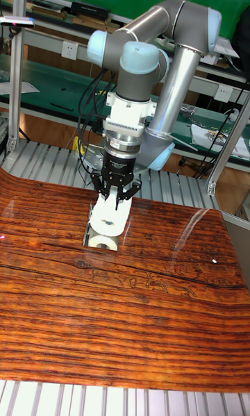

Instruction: Take the roll of paper down from the shelf

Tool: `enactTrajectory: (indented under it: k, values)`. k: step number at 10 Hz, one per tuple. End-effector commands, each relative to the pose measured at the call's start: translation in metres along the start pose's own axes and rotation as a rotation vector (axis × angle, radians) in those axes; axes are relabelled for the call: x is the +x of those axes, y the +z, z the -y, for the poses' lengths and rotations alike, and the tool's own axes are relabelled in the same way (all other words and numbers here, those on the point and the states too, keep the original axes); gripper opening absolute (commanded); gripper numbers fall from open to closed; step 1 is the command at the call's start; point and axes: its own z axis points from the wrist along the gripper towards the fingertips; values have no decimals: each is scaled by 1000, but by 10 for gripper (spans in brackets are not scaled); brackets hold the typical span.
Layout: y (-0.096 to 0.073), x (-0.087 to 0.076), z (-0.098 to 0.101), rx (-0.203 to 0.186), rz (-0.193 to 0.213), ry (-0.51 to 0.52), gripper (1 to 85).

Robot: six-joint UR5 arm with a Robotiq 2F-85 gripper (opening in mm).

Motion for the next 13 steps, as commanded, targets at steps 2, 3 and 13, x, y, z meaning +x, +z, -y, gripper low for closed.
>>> enactTrajectory:
  k: [2, 3, 13]
  values:
    - [-4, -21, -6, -6, 65, -8, 10]
    - [-5, -27, -8, 1, 74, -18, 10]
    - [1, -71, -26, 2, 60, -73, 10]
